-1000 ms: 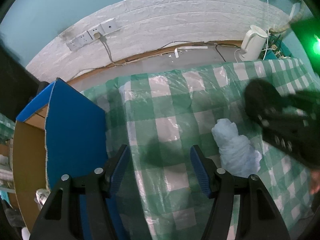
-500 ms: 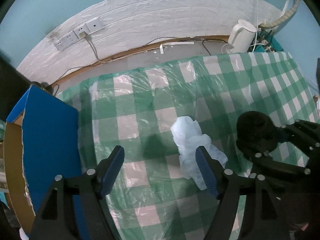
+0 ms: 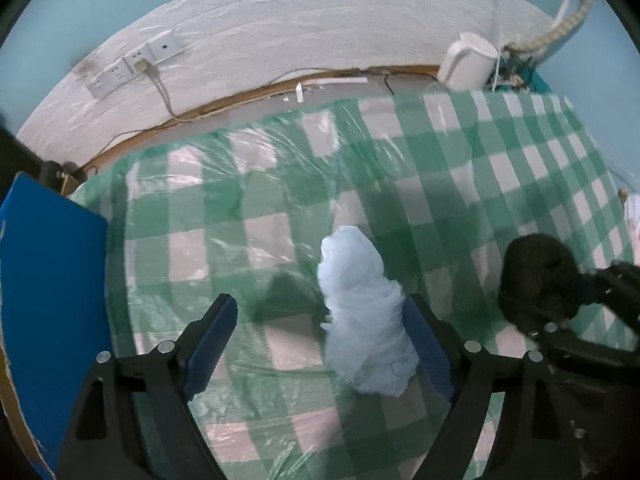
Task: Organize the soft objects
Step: 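Grasp the black beanie with the right tool while the left tool grasps the white cloth, then carry the white cloth with the left tool while the right tool carries the beanie to the box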
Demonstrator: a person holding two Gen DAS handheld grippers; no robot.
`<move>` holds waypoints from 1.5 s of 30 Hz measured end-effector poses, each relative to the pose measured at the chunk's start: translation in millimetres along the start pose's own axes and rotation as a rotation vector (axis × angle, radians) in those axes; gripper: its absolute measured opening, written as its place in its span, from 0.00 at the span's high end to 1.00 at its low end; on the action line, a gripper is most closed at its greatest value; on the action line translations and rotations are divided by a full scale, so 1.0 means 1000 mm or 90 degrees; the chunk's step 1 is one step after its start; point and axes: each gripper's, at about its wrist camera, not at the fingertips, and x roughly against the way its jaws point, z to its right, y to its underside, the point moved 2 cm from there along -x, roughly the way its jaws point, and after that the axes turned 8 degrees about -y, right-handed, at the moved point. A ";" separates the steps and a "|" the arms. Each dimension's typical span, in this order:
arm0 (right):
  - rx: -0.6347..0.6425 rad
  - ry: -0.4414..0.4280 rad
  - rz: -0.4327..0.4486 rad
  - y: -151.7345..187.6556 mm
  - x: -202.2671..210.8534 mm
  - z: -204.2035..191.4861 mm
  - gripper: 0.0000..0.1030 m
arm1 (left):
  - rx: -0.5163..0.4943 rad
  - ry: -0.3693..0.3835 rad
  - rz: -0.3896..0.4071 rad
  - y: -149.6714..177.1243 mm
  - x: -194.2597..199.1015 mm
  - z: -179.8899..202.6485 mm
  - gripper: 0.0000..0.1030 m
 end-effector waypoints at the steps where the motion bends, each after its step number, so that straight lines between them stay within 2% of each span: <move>1: -0.006 0.000 0.001 0.001 0.001 0.002 0.65 | -0.007 -0.004 -0.003 0.001 -0.003 0.003 0.17; 3: -0.016 0.001 0.003 0.004 0.003 0.007 0.65 | -0.021 -0.009 -0.011 0.004 -0.010 0.010 0.19; 5: -0.025 0.001 0.005 0.005 0.005 0.011 0.65 | -0.028 -0.012 -0.025 0.008 -0.016 0.013 0.28; 7: -0.027 -0.001 0.007 0.007 0.005 0.014 0.65 | -0.032 -0.013 -0.034 0.012 -0.019 0.013 0.45; 9: -0.029 -0.001 0.007 0.008 0.005 0.015 0.65 | -0.033 -0.017 -0.033 0.015 -0.019 0.010 0.51; 13: -0.024 -0.005 0.006 0.009 0.004 0.010 0.65 | -0.035 -0.035 -0.009 0.016 -0.010 0.003 0.56; 25: 0.002 -0.007 0.028 0.009 0.023 -0.019 0.65 | -0.043 -0.071 0.064 0.029 0.031 -0.012 0.58; 45: 0.069 -0.027 0.083 0.012 0.075 -0.080 0.65 | -0.012 -0.099 0.114 0.057 0.087 -0.062 0.58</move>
